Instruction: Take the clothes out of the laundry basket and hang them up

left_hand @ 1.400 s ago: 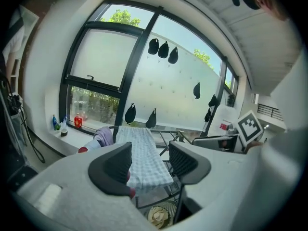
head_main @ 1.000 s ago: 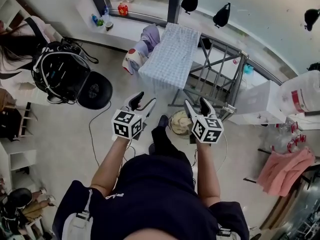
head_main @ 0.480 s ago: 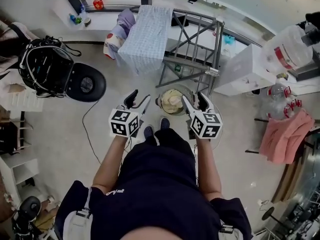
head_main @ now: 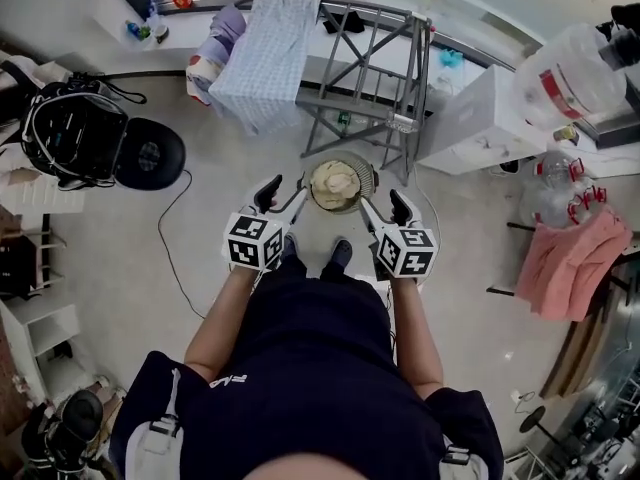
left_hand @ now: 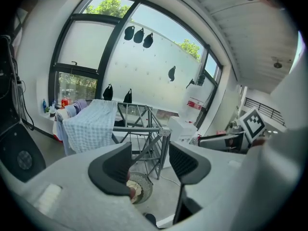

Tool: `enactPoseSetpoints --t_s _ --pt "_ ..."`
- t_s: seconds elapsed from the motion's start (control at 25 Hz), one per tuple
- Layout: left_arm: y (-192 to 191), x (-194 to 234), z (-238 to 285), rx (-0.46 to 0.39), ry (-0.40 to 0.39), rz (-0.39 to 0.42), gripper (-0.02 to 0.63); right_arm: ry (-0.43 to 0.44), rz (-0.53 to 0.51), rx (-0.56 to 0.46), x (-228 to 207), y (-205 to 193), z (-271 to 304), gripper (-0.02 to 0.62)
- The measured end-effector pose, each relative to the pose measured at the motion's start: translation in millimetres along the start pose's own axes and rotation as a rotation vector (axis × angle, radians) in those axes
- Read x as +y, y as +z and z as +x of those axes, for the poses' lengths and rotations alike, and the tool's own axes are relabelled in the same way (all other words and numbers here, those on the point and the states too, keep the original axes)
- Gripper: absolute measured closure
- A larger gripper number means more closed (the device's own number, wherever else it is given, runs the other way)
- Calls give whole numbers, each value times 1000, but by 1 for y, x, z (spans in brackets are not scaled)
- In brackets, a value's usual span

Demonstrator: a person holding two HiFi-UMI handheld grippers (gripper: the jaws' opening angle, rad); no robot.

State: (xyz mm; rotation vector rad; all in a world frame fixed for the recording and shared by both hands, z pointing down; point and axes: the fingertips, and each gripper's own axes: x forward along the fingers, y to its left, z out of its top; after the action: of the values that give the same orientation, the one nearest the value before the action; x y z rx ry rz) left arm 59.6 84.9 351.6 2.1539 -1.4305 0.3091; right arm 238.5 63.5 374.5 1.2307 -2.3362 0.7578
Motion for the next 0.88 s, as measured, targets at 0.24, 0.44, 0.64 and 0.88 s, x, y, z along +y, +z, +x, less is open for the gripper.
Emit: enactPoseSetpoints --t_s 0.24,0.44,0.64,0.88 --pt "-32 -1 21 78 35 -46 368 48 -28 113 -19 -26 21 285" --pt "-57 23 45 122 85 -85 367 109 -111 194 -34 -50 70 293" --pt "-130 71 83 131 157 -124 367 196 -218 299 -52 -128 152 319" --pt "-238 118 117 173 218 -190 367 310 -240 389 -50 -223 238 321"
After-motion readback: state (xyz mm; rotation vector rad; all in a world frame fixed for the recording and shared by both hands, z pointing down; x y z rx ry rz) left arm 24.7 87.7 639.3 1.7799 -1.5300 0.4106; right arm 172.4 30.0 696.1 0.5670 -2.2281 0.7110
